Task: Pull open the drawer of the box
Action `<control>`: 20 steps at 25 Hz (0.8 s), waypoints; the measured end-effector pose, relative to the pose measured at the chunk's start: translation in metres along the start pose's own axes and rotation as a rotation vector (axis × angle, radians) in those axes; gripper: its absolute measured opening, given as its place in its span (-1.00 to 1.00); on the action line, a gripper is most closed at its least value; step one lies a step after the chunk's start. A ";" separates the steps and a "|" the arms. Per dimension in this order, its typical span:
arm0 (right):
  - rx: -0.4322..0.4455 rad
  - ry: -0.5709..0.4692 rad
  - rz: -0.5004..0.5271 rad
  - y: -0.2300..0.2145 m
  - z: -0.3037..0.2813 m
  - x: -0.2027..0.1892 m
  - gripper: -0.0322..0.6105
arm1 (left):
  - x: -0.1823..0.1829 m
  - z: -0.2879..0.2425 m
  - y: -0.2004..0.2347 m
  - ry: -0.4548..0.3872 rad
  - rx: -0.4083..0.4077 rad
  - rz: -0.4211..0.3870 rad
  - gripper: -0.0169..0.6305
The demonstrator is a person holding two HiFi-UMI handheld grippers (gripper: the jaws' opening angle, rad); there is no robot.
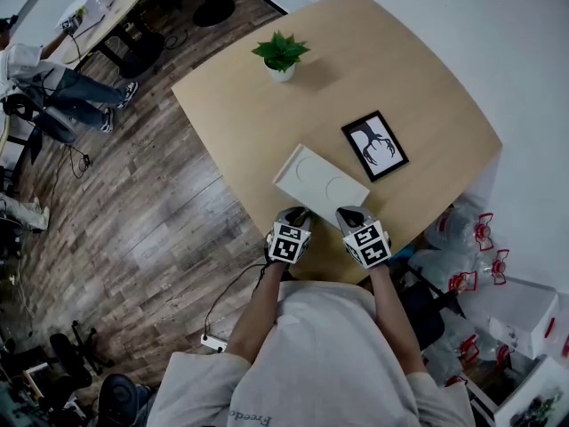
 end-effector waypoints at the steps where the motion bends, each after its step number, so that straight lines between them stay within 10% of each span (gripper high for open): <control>1: -0.001 -0.001 -0.001 0.000 0.000 0.000 -0.89 | 0.000 0.000 0.000 -0.002 0.000 0.000 -0.55; 20: -0.009 -0.011 0.000 0.000 0.000 -0.001 -0.89 | -0.010 0.007 0.000 0.012 0.011 0.007 -0.55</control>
Point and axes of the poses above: the fingertips, and each gripper's own axes: z backward along the fingers, y to its left, x out of its top, the point moved 8 cm from there along z, backward along the fingers, and after that the axes turned 2 degrees about z, right-handed, at the moved point
